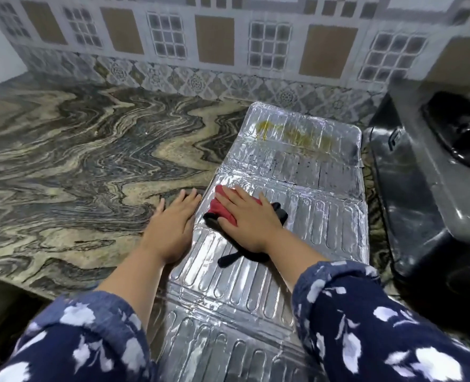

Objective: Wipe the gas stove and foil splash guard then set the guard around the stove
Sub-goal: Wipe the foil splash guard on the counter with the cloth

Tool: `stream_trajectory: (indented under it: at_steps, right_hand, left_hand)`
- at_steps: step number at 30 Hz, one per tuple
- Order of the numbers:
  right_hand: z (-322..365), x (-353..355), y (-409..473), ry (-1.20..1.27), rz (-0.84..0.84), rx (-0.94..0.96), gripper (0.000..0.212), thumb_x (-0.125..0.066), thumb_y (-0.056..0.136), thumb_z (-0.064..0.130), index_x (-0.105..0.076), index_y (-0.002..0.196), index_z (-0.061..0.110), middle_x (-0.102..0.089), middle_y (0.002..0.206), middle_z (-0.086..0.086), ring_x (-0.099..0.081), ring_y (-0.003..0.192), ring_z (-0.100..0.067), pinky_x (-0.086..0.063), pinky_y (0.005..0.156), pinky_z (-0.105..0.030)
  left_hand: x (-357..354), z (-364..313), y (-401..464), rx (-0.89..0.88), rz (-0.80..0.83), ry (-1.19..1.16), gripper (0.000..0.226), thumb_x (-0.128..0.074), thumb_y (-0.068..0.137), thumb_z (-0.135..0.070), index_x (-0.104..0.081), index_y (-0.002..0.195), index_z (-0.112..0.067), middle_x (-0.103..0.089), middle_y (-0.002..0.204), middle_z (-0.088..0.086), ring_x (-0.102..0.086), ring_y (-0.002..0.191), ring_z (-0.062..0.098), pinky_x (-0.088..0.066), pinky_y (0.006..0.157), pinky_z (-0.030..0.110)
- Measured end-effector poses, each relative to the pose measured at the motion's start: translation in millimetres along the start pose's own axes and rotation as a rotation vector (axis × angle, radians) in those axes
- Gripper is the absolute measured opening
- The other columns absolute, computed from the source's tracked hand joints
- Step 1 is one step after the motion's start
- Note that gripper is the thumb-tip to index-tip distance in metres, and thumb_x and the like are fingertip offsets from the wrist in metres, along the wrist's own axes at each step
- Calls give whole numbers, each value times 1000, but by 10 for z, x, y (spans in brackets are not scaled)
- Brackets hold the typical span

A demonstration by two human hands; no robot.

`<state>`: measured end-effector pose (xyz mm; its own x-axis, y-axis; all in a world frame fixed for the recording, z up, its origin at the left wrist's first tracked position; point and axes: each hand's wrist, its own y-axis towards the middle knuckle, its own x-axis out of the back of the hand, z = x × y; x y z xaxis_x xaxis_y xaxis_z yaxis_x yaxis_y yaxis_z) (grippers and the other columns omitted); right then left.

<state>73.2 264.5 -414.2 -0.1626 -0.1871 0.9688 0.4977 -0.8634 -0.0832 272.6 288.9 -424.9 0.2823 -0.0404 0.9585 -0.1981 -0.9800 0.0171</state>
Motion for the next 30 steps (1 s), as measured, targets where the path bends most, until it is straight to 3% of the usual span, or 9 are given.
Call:
stream_trajectory:
  at_steps: [9, 20, 30]
  right_hand:
    - [-487, 194, 523, -50, -45, -120, 55, -18, 99, 47, -6, 152, 34, 0, 161, 14, 8, 148, -13, 11, 116, -57]
    - [-920, 231, -172, -62, -60, -394, 60, -15, 98, 52, 0, 152, 31, 8, 160, 13, 9, 148, -15, 7, 117, -56]
    - [-799, 170, -384, -27, -29, -342, 63, -16, 98, 52, 3, 152, 27, 10, 161, 6, 9, 148, -18, 5, 119, -51]
  left_hand:
    - [-31, 3, -18, 16, -59, 17, 57, -10, 93, -38, -16, 149, -32, -10, 154, -19, -3, 144, 1, 5, 117, 33]
    - [-28, 20, -3, 12, -41, 27, 59, -11, 91, -37, -18, 149, -30, -12, 155, -16, -6, 144, 3, -1, 119, 37]
    - [51, 97, -73, 16, 63, 70, 62, -15, 88, -35, -14, 150, -26, -9, 158, -9, -5, 147, 12, 1, 120, 43]
